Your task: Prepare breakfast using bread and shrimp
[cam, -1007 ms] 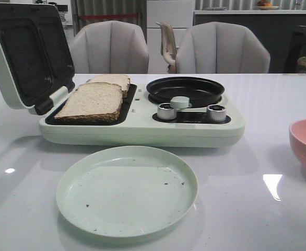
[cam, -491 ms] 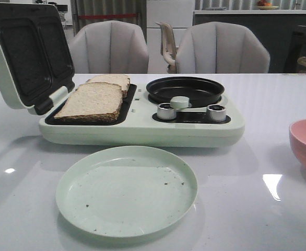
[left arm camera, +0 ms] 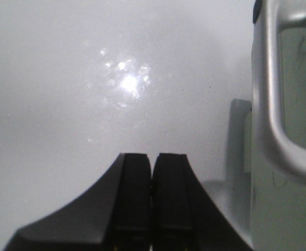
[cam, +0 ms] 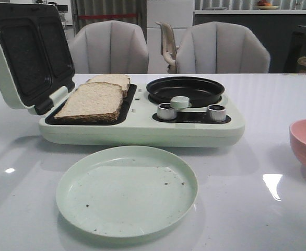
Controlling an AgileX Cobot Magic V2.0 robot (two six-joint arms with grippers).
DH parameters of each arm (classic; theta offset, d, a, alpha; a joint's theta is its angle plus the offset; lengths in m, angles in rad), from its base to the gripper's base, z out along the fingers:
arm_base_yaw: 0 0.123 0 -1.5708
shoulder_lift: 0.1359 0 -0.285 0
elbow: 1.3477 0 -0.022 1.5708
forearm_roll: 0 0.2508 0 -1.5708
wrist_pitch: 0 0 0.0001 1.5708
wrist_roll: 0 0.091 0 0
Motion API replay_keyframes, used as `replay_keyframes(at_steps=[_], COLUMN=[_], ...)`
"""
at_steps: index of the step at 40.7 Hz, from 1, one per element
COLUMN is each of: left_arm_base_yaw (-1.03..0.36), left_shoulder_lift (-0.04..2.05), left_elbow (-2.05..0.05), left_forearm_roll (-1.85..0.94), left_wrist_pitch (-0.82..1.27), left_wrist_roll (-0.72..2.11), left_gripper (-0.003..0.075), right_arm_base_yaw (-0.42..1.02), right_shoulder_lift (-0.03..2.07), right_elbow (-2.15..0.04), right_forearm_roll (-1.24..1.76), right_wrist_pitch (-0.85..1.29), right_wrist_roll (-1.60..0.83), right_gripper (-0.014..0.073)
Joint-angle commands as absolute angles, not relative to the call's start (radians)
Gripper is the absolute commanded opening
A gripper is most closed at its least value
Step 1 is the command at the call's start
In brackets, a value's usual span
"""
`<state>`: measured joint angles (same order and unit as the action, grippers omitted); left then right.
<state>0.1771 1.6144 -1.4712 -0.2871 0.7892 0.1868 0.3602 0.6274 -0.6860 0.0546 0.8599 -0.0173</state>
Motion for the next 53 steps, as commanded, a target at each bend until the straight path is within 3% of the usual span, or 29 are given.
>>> replay_keyframes(at_steps=[1, 23, 41, 53], left_arm_base_yaw=[0.179, 0.167, 0.015, -0.171], left_shoulder_lift=[1.632, 1.715, 1.682, 1.504], left_elbow=[-1.543, -1.571, -1.55, -1.337], left_forearm_roll=[-0.38, -0.906, -0.867, -0.74], left_wrist_pitch=[0.723, 0.895, 0.911, 0.773], left_wrist_roll=[0.191, 0.54, 0.612, 0.658], left_gripper=[0.0107, 0.0106, 0.0099, 0.0102], right_arm_base_yaw=[0.355, 0.355, 0.355, 0.355], right_shoulder_lift=[0.626, 0.626, 0.626, 0.626], right_elbow=[-0.714, -0.714, -0.714, -0.714], right_forearm_roll=[0.05, 0.05, 0.05, 0.05], right_wrist_pitch=[0.8, 0.8, 0.8, 0.8], right_wrist_roll=[-0.017, -0.017, -0.017, -0.017], right_gripper=[0.0516, 0.0516, 0.0516, 0.0516])
